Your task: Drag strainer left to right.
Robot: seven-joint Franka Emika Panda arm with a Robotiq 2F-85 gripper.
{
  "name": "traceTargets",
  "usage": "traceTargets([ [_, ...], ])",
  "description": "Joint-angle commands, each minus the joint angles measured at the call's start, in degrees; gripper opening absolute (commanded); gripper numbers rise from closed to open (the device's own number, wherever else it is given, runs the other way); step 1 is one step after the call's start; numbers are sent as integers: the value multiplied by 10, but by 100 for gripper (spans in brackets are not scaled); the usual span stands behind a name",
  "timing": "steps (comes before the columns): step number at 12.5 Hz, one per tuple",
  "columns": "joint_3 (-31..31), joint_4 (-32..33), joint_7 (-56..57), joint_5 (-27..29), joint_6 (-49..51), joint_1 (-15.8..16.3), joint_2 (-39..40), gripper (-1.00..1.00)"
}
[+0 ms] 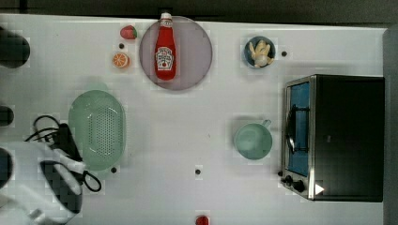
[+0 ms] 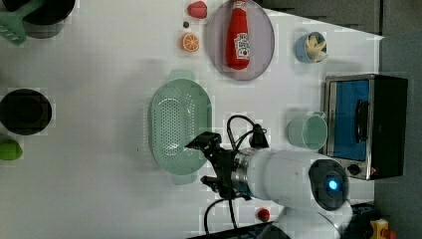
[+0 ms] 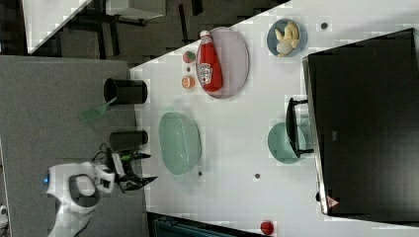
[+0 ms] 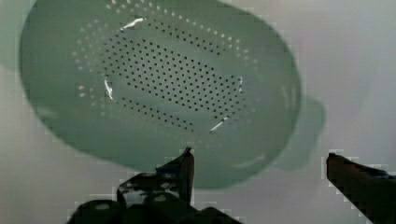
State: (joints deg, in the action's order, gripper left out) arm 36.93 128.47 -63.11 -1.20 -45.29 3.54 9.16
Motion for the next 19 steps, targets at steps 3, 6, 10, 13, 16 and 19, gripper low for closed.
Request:
traceTargets([
  [3, -11, 10, -174, -54, -106, -23, 105, 100],
  [6, -35, 9, -212, -100, -148, -15, 157, 100],
  [10, -83, 8, -212, -123, -202, 7, 200, 100],
  [13, -104, 10, -212, -132, -202, 11, 202, 100],
  [16, -114, 19, -211, -132, -202, 4, 197, 100],
  [19, -129, 37, -199, -132, -203, -13, 181, 100],
])
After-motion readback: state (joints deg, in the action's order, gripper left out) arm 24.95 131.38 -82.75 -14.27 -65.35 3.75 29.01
